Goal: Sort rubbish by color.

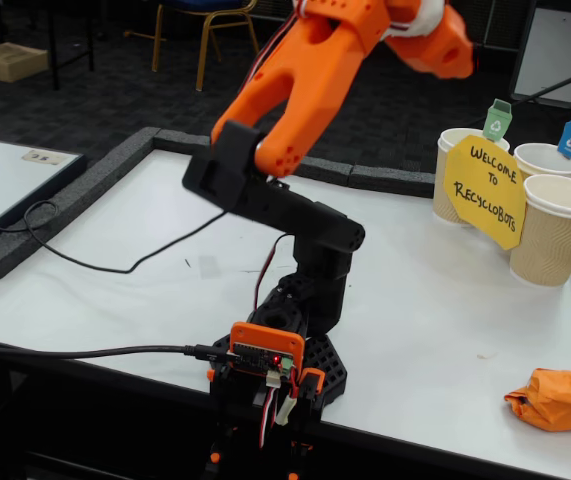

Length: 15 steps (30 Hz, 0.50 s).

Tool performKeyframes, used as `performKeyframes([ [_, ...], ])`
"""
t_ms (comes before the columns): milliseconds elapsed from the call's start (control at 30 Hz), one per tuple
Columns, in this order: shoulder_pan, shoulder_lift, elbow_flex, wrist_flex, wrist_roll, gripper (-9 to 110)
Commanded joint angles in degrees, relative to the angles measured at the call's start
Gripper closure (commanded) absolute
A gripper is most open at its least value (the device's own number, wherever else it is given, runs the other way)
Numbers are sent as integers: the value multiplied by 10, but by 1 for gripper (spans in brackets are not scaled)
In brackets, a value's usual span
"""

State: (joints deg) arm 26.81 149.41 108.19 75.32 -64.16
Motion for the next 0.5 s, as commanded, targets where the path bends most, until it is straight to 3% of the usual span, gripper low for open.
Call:
performKeyframes([
  [0, -25, 39, -7, 27, 35, 101],
  [467, -33, 59, 39, 30, 51, 101],
])
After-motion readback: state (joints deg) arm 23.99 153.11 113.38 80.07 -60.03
